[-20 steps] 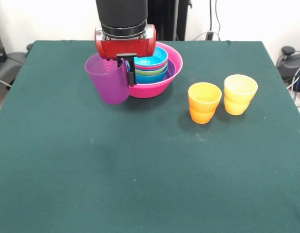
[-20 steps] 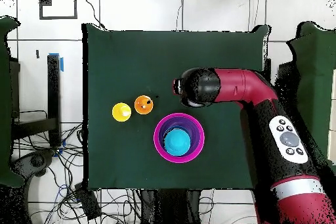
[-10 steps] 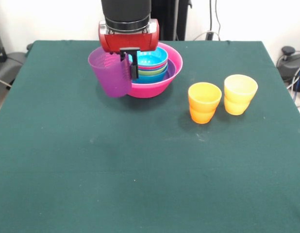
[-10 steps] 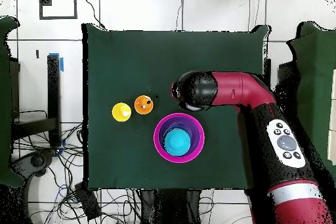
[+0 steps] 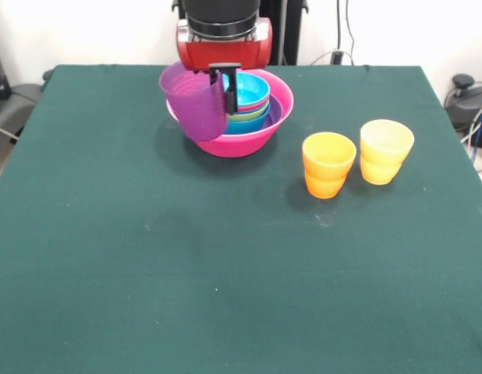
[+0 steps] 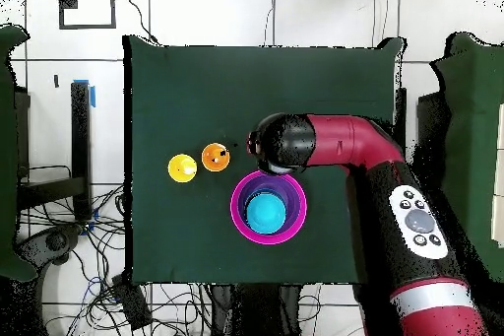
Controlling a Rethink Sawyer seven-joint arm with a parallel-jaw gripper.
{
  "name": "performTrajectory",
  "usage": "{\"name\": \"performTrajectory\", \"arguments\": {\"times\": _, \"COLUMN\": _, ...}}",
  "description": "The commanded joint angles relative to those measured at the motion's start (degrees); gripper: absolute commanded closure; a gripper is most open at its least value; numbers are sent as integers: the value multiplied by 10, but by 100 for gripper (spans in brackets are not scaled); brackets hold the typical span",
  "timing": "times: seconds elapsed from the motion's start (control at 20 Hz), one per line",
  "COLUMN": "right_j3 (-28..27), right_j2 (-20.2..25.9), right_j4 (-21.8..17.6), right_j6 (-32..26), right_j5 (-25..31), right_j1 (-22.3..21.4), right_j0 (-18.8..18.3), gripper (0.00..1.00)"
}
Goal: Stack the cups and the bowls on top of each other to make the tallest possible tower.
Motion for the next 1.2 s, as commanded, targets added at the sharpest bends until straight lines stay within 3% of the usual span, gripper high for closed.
{"name": "performTrajectory", "arguments": {"times": 0.05, "right_j3": 55, "right_j2": -25, "right_j4": 25, "right_j6": 114, "right_j5": -49, "right_j1": -15, "right_j0": 37, "gripper": 100}}
{"name": "performTrajectory", "arguments": {"times": 0.95, "right_j3": 69, "right_j2": -32, "right_j4": 41, "right_j6": 101, "right_j5": -60, "right_j1": -25, "right_j0": 38, "gripper": 100}}
{"name": "performTrajectory", "arguments": {"times": 1.2, "right_j3": 88, "right_j2": -30, "right_j4": 53, "right_j6": 97, "right_j5": -51, "right_j1": -46, "right_j0": 34, "gripper": 100}}
